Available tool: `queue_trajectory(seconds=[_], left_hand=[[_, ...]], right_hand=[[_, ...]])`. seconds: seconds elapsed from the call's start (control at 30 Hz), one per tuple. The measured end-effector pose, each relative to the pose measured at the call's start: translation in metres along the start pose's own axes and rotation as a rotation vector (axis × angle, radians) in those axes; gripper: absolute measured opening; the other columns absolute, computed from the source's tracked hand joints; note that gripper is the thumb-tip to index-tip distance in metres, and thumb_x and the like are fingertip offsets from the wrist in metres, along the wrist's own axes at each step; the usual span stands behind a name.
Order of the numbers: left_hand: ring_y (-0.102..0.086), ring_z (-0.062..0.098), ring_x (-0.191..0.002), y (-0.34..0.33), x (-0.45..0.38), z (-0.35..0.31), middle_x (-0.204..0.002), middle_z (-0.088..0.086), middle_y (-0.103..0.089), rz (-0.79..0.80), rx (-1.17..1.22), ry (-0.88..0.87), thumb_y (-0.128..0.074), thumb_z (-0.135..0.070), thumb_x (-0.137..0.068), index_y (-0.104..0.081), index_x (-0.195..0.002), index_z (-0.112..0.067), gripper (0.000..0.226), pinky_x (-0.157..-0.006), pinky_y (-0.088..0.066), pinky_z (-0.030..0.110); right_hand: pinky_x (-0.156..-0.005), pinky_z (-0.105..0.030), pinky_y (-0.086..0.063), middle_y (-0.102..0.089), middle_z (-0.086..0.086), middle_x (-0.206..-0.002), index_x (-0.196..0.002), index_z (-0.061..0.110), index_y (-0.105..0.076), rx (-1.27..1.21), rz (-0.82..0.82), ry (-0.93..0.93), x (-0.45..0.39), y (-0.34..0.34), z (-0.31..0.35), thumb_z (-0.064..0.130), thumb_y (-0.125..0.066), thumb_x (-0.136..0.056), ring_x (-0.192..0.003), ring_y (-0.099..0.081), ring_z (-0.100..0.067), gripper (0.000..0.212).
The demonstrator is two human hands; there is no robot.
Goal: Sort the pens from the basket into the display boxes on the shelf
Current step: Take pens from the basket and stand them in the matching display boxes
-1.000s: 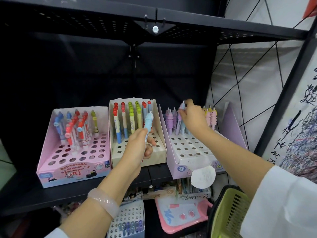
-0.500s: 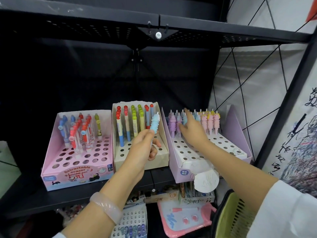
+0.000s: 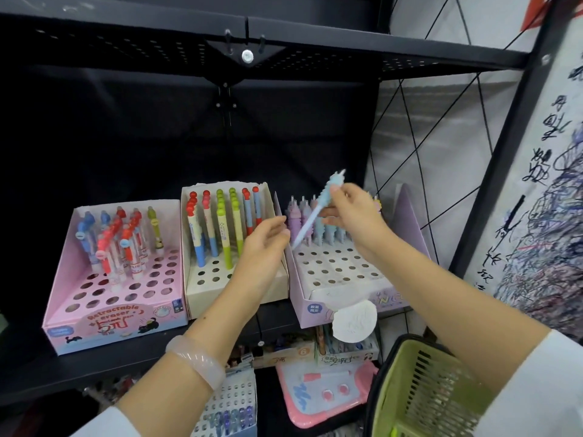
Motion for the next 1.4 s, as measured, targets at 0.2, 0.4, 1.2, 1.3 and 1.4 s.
queue_trajectory(seconds=[0.2,0.4,1.2,1.3,1.4], left_hand=[[-0.047,-0.002,-0.107,0.0,0.002,0.004,-0.117,-0.017,-0.051,0.038,-0.129,-0.018,-0.045,-0.017,-0.096,-0.051,-0.125,-0.026,0.031,-0.086,-0.033,0.01],[-0.046,-0.001,-0.109,-0.005,0.004,0.005,-0.116,-0.016,-0.052,0.059,-0.144,-0.02,-0.046,-0.016,-0.096,-0.051,-0.124,-0.024,0.03,-0.077,-0.036,0.004],[-0.059,0.012,-0.107,-0.081,0.074,-0.02,-0.109,-0.005,-0.061,0.229,0.053,-0.012,-0.048,-0.01,-0.095,-0.057,-0.102,-0.024,0.018,-0.092,-0.047,0.025],[-0.06,0.016,-0.107,-0.126,0.109,0.0,-0.105,-0.001,-0.062,0.373,0.114,0.05,-0.045,-0.009,-0.095,-0.055,-0.096,-0.025,0.019,-0.092,-0.046,0.028],[-0.06,0.02,-0.105,-0.166,0.143,0.035,-0.104,-0.003,-0.062,0.503,0.06,0.114,-0.045,-0.012,-0.096,-0.055,-0.099,-0.026,0.017,-0.089,-0.048,0.034]], right_hand=[[-0.074,-0.027,-0.056,-0.068,-0.012,-0.089,-0.1,0.004,-0.054,0.385,-0.159,0.05,-0.01,0.043,-0.013,0.021,-0.048,-0.096,-0.062,-0.063,-0.009,0.019],[-0.075,-0.03,-0.056,-0.058,-0.007,-0.071,-0.087,0.011,-0.047,0.558,-0.015,0.071,-0.015,0.021,-0.025,0.02,-0.047,-0.097,-0.066,-0.063,-0.018,0.014],[-0.063,-0.016,-0.054,-0.069,-0.004,-0.085,-0.105,0.01,-0.06,0.582,0.284,-0.109,0.104,0.067,-0.015,0.022,-0.047,-0.097,-0.07,-0.064,-0.009,0.019],[-0.062,-0.016,-0.053,-0.067,0.001,-0.078,-0.102,0.012,-0.061,0.507,0.308,-0.192,0.156,0.095,-0.046,0.02,-0.045,-0.098,-0.066,-0.063,-0.006,0.018],[-0.059,-0.016,-0.05,-0.067,0.003,-0.076,-0.103,0.01,-0.061,0.637,0.383,-0.318,0.21,0.122,-0.106,0.019,-0.047,-0.096,-0.064,-0.062,-0.004,0.017]])
Point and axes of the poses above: each hand's wrist, its own x-axis away from the middle knuckle, its own y-axis out of the back of the hand, z = x × y, the point moved 10 cm from there along -x, towards the middle knuckle
